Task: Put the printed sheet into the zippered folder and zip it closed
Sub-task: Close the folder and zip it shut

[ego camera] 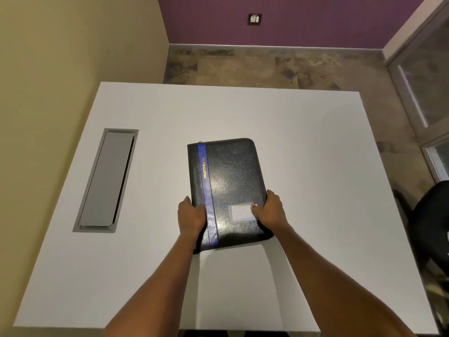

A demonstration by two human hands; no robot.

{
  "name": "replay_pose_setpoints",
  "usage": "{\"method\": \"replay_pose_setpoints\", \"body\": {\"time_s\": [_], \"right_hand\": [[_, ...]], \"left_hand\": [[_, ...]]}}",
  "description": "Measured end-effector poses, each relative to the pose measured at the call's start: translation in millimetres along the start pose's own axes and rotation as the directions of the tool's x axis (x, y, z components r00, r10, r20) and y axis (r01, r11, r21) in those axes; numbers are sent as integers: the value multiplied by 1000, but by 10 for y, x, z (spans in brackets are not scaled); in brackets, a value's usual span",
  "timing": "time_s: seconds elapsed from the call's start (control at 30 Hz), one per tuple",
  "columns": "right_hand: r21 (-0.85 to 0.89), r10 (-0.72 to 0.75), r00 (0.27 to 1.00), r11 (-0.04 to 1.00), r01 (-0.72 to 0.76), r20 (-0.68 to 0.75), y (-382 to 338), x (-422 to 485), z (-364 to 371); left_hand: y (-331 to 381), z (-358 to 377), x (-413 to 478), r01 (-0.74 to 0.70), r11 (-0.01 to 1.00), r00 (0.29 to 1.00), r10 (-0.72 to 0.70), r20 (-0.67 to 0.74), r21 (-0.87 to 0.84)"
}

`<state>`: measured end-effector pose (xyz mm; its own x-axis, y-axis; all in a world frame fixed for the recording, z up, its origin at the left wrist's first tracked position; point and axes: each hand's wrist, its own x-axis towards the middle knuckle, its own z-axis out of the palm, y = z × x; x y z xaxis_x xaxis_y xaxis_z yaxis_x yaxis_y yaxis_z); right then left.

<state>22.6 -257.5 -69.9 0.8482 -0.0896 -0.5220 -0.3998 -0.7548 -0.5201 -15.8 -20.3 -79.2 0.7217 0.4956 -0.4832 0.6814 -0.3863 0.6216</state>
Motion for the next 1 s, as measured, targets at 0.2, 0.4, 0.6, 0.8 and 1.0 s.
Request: {"method": "replay_pose_setpoints", "body": {"time_s": [0.2, 0.4, 0.6, 0.8, 1.0], "right_hand": [[29, 53, 998, 998, -54, 22, 124, 199, 9], [12, 124, 992, 992, -124, -6, 44, 293, 47], [8, 127, 992, 992, -127, -17, -295, 335, 141], [50, 68, 996, 997, -65, -58, -854, 575, 249], [81, 25, 997, 997, -19, -79, -1338, 968, 416]], "left_hand": [[0, 39, 178, 49, 998, 999, -49, 10, -46], [42, 95, 376, 185, 980, 982, -180, 65, -69], [127, -149, 671, 219, 972, 975, -216, 55, -79], [361, -556, 1204, 169, 982, 986, -168, 17, -84], [569, -879, 1774, 174, 976, 985, -170, 41, -134]]}}
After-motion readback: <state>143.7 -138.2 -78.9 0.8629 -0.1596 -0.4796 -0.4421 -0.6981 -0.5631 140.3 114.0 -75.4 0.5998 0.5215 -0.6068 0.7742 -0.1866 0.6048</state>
